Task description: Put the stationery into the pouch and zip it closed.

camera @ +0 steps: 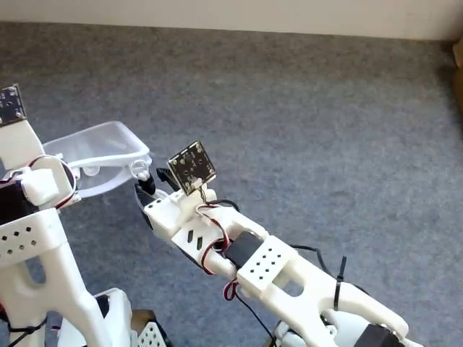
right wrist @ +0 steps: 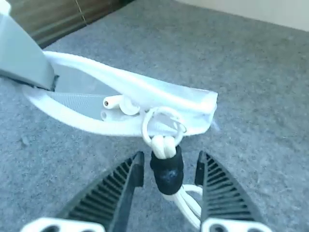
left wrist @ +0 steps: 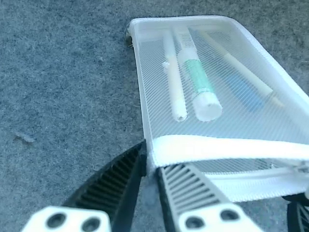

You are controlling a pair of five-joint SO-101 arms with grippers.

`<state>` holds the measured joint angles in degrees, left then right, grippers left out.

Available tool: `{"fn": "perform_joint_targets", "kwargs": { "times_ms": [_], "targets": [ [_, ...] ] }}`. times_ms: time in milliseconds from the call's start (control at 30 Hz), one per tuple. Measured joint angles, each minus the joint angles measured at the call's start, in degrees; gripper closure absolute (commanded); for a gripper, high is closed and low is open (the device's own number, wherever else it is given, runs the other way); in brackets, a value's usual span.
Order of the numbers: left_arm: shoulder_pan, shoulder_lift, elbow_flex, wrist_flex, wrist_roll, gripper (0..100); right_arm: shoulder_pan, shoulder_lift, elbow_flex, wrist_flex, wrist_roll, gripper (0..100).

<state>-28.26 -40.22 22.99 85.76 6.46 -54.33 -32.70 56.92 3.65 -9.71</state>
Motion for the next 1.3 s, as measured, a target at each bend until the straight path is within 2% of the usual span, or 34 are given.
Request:
{"fn": "perform_joint_targets", "kwargs": {
  "times_ms": [267,500,900,1300],
  "targets": [
    [0.00,0.00,0.00,0.00,0.00,99,0.00,0.35,0.00,-0.70,0.00,83.2],
    [0.00,0.09,0.00,0.00,0.00,99,0.00,6.95,-0.44,-0.70,0.00,83.2],
    [0.00,0.09,0.00,0.00,0.00,99,0.00,2.81,-0.44,-0.70,0.00,83.2],
    [0.00,0.09,0.00,0.00,0.00,99,0.00,5.19,-0.62,-0.70,0.00,83.3]
  ]
}}
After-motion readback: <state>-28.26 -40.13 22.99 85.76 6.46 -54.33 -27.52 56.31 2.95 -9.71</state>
